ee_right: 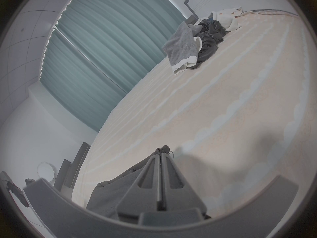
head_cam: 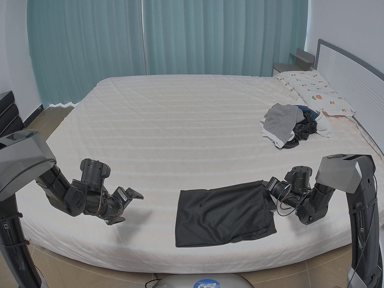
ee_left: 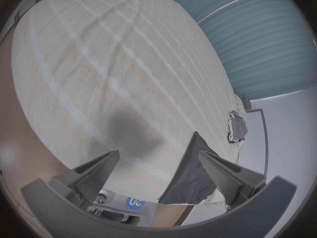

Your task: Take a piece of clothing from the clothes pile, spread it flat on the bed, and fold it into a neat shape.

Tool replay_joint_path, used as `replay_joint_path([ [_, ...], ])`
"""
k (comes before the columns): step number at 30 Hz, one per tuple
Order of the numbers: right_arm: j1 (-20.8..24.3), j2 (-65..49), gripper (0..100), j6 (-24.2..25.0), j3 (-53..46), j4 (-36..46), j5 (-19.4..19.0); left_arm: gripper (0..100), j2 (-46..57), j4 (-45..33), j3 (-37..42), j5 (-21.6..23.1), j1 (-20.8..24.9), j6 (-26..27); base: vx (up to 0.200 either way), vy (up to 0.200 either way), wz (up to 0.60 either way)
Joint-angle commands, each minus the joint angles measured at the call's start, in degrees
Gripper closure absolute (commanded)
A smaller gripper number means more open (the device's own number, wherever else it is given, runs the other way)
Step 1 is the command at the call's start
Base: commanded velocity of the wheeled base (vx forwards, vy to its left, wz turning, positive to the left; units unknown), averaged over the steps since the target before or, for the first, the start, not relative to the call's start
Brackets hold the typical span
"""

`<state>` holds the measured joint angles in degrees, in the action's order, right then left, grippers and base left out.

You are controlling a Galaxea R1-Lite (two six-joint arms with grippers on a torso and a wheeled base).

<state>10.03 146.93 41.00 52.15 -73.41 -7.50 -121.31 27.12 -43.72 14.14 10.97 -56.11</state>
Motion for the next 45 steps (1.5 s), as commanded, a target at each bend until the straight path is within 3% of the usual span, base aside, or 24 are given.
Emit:
replay_joint_path([
  [1,-0.4,-0.7,100,0.1,-0.6,-0.2,0.0,0,-0.1,0.0,0.0,0.0,0.0,0.0,0.000,0.000,0.00],
  [8,-0.5,-0.9,100,0.0,-1.2,-0.1,0.1,0,-0.1,0.0,0.0,-0.4,0.0,0.0,0.000,0.000,0.00],
  [9,-0.5,-0.9,0,-0.1,-1.5,-0.1,0.1,0,-0.1,0.0,0.0,-0.4,0.0,0.0,0.000,0.000,0.00],
  [13,-0.5,-3.2,0,-0.2,-3.2,-2.2,0.0,0,-0.2,0.0,-0.1,-0.4,0.0,0.0,0.000,0.000,0.00],
  [25,1.0,-17.7,0,-2.2,-26.8,-5.4,-6.0,0,-0.7,0.0,-0.2,-0.5,0.0,0.1,0.000,0.000,0.00],
  [32,3.0,-15.9,0,-3.3,-40.3,-15.9,-14.5,0,-0.6,0.0,0.0,-0.6,0.1,0.1,0.000,0.000,0.00],
  [36,2.8,-12.5,0,-7.2,-40.6,-16.1,-15.4,0,-0.7,0.1,0.0,-0.6,0.1,0.5,0.000,0.000,0.00],
  [45,2.9,-8.8,0,-8.0,-34.3,-16.1,-15.9,0,-0.7,0.1,0.0,-0.6,0.1,0.5,0.000,0.000,0.00],
])
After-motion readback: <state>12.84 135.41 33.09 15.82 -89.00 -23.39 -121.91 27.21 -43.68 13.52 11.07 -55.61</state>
